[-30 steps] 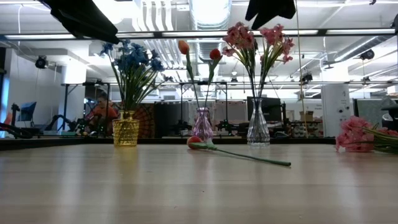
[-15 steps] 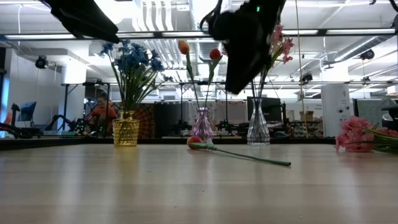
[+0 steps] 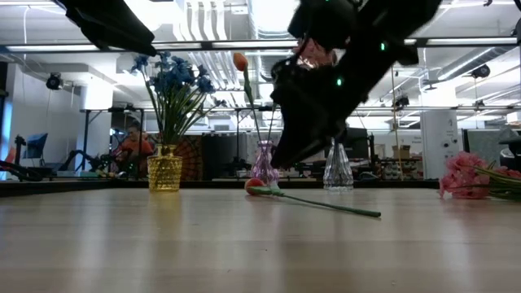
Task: Sort flowers into vase by color
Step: Put the orange flower into the violet vase
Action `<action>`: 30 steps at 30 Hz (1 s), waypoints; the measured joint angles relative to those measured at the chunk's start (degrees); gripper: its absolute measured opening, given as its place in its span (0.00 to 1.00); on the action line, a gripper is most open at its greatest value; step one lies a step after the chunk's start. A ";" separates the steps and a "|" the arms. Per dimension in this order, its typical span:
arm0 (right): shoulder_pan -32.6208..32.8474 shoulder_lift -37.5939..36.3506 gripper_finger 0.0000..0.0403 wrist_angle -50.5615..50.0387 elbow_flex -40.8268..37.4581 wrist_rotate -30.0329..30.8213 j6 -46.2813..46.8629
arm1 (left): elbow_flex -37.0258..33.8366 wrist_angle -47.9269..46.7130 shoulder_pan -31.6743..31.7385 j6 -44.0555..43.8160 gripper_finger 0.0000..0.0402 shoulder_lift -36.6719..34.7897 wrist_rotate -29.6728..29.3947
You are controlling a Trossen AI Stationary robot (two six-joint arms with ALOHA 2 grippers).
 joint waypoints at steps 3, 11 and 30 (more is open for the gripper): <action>-0.83 0.16 0.37 6.45 -3.41 1.79 0.70 | 0.00 0.03 0.00 0.00 0.56 0.00 -0.09; -3.05 1.94 0.37 13.60 -6.14 2.72 1.72 | 0.00 0.09 0.00 0.00 0.56 0.00 -0.87; -3.04 8.27 0.16 16.33 -5.48 4.29 5.94 | 0.00 0.07 0.00 0.22 0.56 0.00 -1.18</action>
